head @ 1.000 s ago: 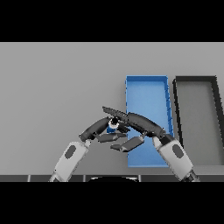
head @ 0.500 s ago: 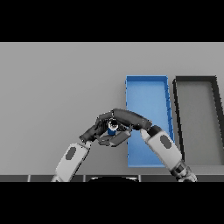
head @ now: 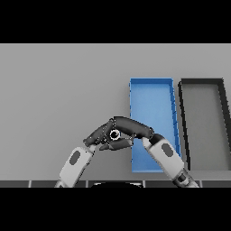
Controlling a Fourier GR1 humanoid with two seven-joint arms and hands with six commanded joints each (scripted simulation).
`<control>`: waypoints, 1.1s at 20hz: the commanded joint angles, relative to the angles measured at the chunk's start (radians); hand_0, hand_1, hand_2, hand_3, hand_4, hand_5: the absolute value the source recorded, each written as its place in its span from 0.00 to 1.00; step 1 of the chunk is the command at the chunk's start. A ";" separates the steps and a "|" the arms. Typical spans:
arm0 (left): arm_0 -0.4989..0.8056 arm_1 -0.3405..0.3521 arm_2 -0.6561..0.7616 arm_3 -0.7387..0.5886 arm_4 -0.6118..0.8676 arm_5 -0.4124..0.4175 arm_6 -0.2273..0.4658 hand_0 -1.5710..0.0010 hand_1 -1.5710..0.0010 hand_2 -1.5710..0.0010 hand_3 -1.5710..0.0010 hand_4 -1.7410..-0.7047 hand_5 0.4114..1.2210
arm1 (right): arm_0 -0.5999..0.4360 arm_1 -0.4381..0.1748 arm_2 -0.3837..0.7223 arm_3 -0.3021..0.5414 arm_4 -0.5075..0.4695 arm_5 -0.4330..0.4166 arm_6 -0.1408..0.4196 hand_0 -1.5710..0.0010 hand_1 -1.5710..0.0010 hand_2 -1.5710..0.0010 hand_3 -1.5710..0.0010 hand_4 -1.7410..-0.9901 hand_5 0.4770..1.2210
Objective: Pick up the blue pipe and place it into the blue bin.
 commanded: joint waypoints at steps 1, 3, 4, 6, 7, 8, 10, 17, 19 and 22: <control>0.002 -0.004 -0.002 0.001 -0.007 0.009 0.001 0.00 0.00 0.01 0.09 0.01 1.00 | 0.012 0.017 -0.005 0.000 -0.021 -0.007 0.015 0.04 0.04 0.04 0.06 0.34 0.88; 0.006 0.003 0.006 -0.011 0.003 0.004 0.022 0.00 0.00 0.01 0.09 0.01 1.00 | 0.016 0.044 -0.015 0.004 -0.050 -0.010 0.055 0.03 0.03 0.03 0.04 0.33 0.92; -0.010 0.001 0.010 -0.007 0.002 -0.001 0.027 0.00 0.00 0.01 0.09 0.01 1.00 | 0.031 0.050 -0.017 -0.011 -0.053 -0.016 0.056 0.02 0.02 0.02 0.03 0.33 0.94; -0.005 0.001 0.013 -0.009 -0.006 0.000 0.010 0.00 0.00 0.00 0.20 0.01 1.00 | 0.043 0.063 -0.026 -0.022 -0.060 -0.021 0.082 0.01 0.01 0.01 0.02 0.33 0.96; 0.002 0.003 0.010 -0.015 -0.022 0.004 0.009 0.08 0.13 0.15 0.33 0.11 1.00 | 0.042 0.071 -0.026 -0.017 -0.044 -0.023 0.068 0.01 0.01 0.01 0.02 0.33 0.97; -0.004 0.006 0.011 -0.008 -0.036 -0.004 0.007 0.25 0.30 0.32 0.46 0.22 1.00 | 0.041 0.080 -0.026 -0.024 -0.033 -0.030 0.095 0.01 0.01 0.01 0.01 0.33 0.97; -0.006 0.020 0.017 -0.009 -0.059 -0.039 0.013 0.52 0.55 0.56 0.66 0.41 1.00 | 0.037 0.089 -0.040 -0.014 -0.019 -0.022 0.091 0.01 0.01 0.01 0.01 0.32 0.98; -0.002 0.015 0.036 -0.008 -0.071 -0.094 0.107 0.90 0.91 0.91 0.93 0.70 0.46 | 0.058 0.142 -0.056 -0.023 0.037 0.003 0.066 0.00 0.00 0.00 0.00 0.32 1.00; -0.005 0.007 0.038 0.012 -0.085 -0.078 0.103 0.94 0.94 0.94 0.95 0.74 0.33 | 0.048 0.148 -0.067 -0.019 0.052 0.005 0.065 0.00 0.00 0.00 0.00 0.32 1.00; 0.005 0.003 0.054 0.014 -0.061 -0.077 0.143 0.97 0.97 0.97 0.98 0.74 0.21 | 0.042 0.162 -0.091 -0.001 0.044 0.020 0.057 0.00 0.00 0.00 0.00 0.32 1.00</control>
